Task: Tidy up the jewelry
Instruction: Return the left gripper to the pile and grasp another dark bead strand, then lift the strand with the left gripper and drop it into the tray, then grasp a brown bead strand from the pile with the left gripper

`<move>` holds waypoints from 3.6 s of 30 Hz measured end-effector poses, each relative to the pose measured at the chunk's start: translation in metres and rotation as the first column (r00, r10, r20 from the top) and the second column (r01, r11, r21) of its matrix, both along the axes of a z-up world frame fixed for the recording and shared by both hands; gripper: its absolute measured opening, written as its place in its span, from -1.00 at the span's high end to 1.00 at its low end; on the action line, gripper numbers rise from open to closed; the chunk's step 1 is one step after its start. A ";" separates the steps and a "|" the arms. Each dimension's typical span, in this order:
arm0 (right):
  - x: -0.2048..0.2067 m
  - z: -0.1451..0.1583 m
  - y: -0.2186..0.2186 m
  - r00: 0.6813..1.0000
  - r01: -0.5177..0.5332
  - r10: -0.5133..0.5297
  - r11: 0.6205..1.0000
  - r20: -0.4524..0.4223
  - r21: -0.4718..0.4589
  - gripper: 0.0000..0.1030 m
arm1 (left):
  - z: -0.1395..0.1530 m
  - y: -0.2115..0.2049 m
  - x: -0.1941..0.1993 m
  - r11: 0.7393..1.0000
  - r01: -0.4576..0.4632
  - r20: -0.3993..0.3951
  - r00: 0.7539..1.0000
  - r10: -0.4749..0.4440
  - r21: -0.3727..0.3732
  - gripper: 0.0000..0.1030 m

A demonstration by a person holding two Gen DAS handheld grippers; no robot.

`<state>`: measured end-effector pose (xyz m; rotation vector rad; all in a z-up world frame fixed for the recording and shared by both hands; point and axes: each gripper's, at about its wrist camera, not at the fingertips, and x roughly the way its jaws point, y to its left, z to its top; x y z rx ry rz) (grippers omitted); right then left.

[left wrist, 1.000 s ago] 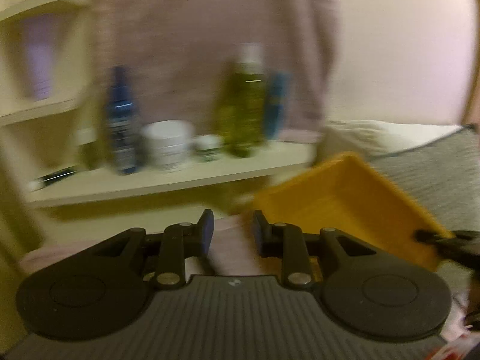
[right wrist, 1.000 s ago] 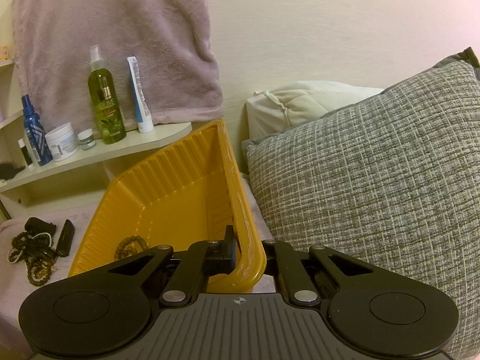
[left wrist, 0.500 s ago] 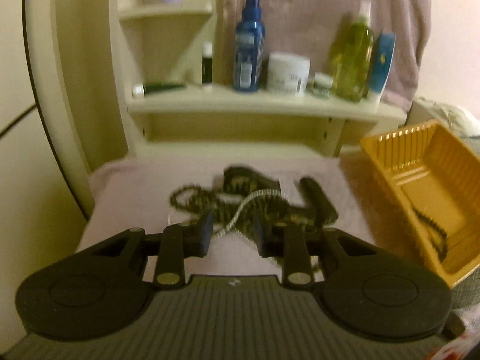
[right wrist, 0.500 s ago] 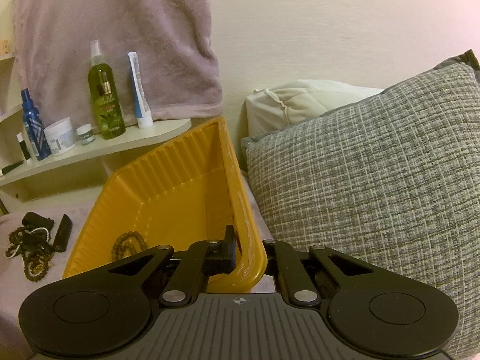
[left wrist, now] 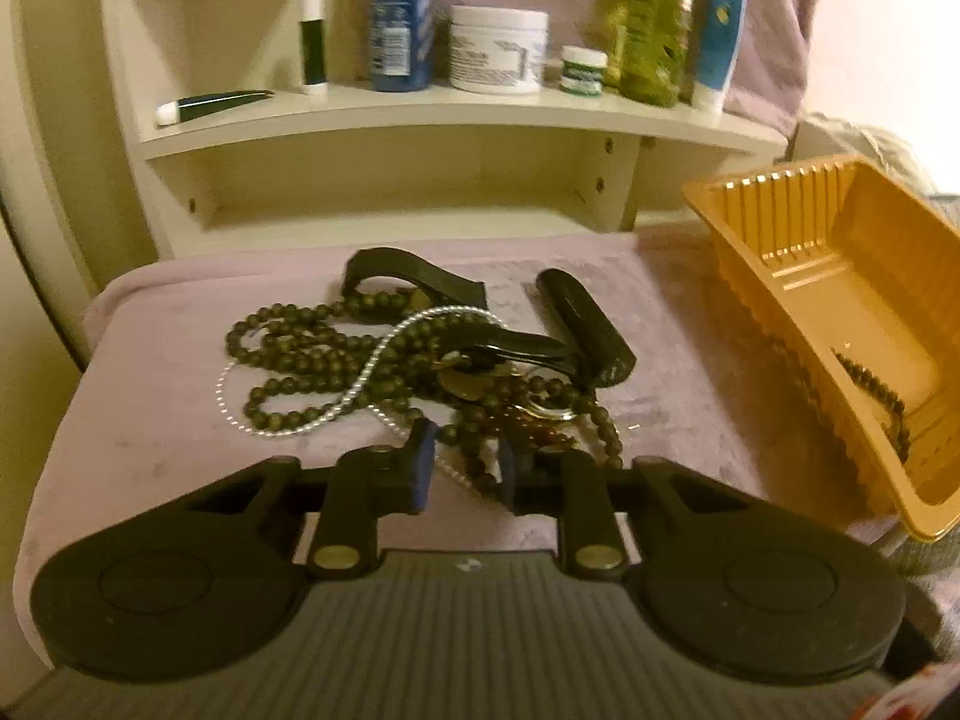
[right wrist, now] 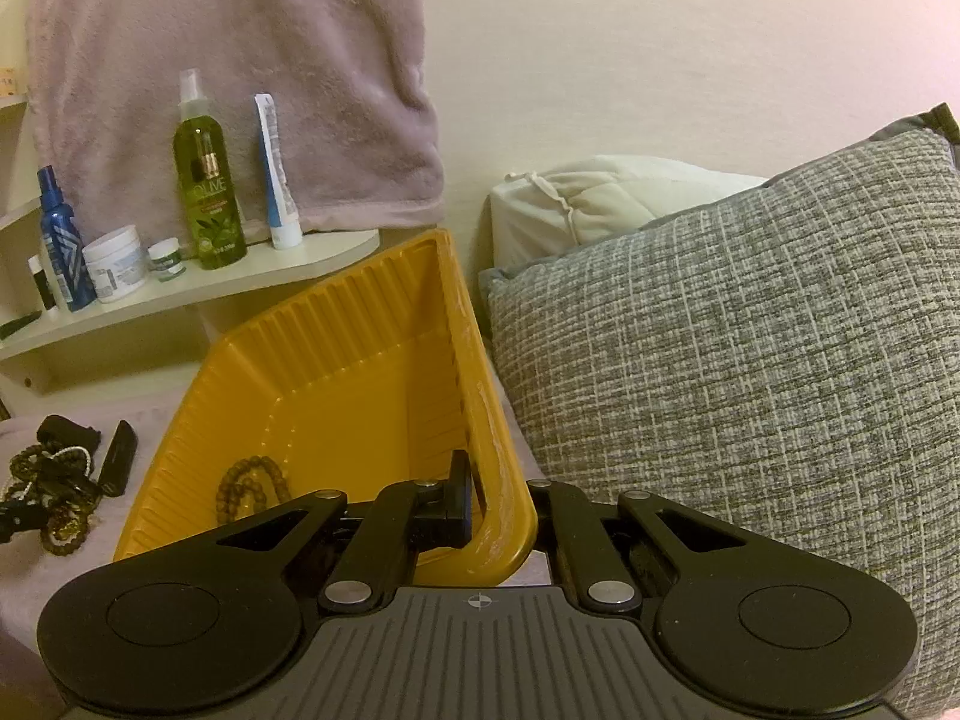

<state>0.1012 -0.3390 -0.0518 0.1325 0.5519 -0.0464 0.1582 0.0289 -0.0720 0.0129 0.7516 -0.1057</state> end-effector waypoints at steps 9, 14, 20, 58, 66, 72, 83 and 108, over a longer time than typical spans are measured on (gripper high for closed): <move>0.001 -0.002 -0.003 1.000 0.000 0.000 1.000 -0.003 0.002 0.88 | -0.006 -0.007 0.002 0.998 0.015 -0.013 1.000 -0.014 0.055 0.88; 0.001 -0.002 -0.004 1.000 0.000 0.000 1.000 -0.002 0.001 0.88 | 0.007 -0.006 -0.005 0.999 0.019 0.020 1.000 -0.020 0.050 0.88; -0.001 -0.001 -0.004 1.000 -0.002 0.002 1.000 0.002 -0.003 0.88 | 0.033 -0.008 -0.013 0.999 0.043 0.076 0.996 -0.045 0.032 0.89; -0.008 0.003 0.004 1.000 0.011 -0.011 1.000 0.008 0.019 0.89 | 0.058 -0.152 -0.041 0.904 0.422 0.126 0.903 -0.412 -0.073 0.76; -0.007 0.002 0.004 1.000 0.016 -0.016 1.000 0.006 0.022 0.89 | 0.053 -0.119 -0.045 0.941 0.332 0.123 0.939 -0.322 -0.073 0.61; -0.007 0.001 0.004 1.000 0.016 -0.017 1.000 0.006 0.020 0.89 | 0.045 -0.087 -0.054 0.971 0.234 0.110 0.968 -0.228 -0.048 0.61; -0.007 -0.001 0.004 1.000 0.017 -0.017 1.000 0.005 0.015 0.89 | 0.018 -0.043 -0.050 0.994 0.072 0.093 0.993 -0.080 0.079 0.61; -0.003 0.000 0.003 1.000 0.013 -0.013 1.000 0.004 0.006 0.88 | -0.012 -0.049 -0.023 0.988 0.040 0.055 0.997 -0.048 0.149 0.82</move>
